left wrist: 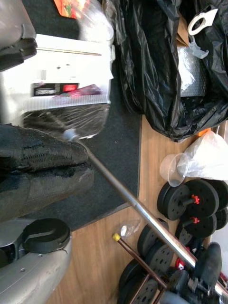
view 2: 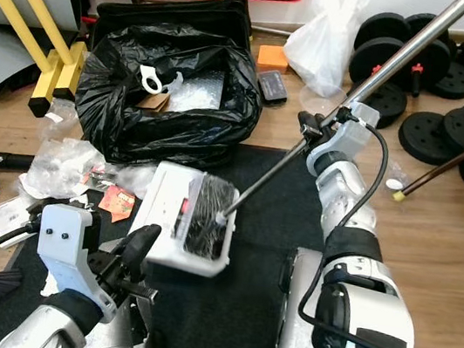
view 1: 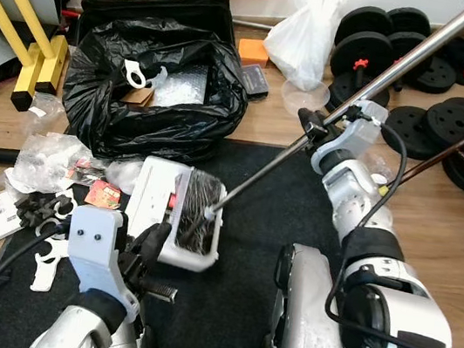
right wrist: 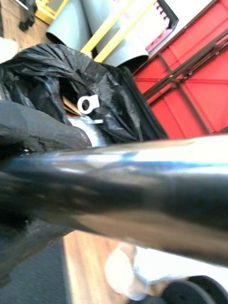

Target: Sweep floor

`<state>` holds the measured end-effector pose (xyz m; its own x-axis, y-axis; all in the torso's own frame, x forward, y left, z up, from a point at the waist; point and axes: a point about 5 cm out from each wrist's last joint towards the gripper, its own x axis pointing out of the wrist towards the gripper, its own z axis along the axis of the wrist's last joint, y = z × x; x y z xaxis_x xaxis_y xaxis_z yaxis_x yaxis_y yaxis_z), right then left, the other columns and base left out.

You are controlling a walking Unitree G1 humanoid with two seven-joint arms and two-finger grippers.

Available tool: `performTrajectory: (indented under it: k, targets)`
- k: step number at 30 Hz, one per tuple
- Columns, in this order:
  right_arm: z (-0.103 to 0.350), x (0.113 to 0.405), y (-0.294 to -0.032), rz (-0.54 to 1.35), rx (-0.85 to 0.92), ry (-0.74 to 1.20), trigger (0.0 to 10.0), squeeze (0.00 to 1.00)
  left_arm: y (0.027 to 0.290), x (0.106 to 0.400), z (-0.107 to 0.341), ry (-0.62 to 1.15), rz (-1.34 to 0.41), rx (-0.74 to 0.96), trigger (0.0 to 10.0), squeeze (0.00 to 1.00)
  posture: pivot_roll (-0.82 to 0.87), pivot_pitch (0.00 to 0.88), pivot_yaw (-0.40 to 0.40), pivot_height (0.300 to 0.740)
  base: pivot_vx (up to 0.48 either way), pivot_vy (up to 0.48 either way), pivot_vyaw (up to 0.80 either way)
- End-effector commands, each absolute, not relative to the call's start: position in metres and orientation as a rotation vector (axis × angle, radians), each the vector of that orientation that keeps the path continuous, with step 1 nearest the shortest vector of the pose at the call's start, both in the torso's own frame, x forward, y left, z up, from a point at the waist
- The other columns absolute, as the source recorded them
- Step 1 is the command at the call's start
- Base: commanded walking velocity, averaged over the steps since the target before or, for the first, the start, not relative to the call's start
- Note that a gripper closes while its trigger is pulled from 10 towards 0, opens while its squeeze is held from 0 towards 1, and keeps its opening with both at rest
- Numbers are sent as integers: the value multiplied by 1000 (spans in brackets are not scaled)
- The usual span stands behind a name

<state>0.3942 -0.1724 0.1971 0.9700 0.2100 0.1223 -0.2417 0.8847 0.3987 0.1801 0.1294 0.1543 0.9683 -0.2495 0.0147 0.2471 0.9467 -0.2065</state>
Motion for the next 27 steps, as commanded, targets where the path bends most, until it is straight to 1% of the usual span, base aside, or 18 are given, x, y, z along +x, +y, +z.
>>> performTrajectory:
  k: [1, 2, 3, 7, 15, 17, 22, 27]
  targets:
    - [225, 393, -173, 269, 403, -174, 4902, 0, 131, 181, 149, 25, -265, -210, 10000, 0, -25, 129, -11, 410, 0, 0, 0]
    - [235, 391, -172, 292, 408, -213, 10000, 0, 131, 183, 149, 21, -262, -209, 10000, 0, -35, 115, -13, 410, 0, 0, 0]
    - [245, 389, -173, 304, 435, -259, 10000, 0, 132, 185, 148, 17, -258, -208, 10000, 0, -39, 107, -14, 410, 0, 0, 0]
    - [256, 389, -175, 306, 480, -300, 10000, 0, 132, 189, 147, 12, -253, -207, 10000, 0, -40, 93, -20, 420, 0, 0, 0]
    - [269, 385, -169, 340, 461, -328, 10000, 0, 133, 198, 144, 0, -234, -210, 10000, 0, -38, 58, -31, 445, 0, 0, 0]
    - [273, 384, -172, 330, 458, -341, 10000, 0, 135, 201, 143, 5, -224, -213, 10000, 0, -40, 49, -33, 450, 0, 0, 0]
    - [285, 384, -194, 215, 430, -370, 10000, 0, 141, 209, 141, 2, -177, -216, 10000, 0, -46, 33, -33, 475, 0, 0, 0]
    - [286, 383, -203, 161, 417, -373, 10000, 0, 141, 211, 140, -2, -177, -216, 10000, 0, -45, 30, -32, 495, 0, 0, 0]
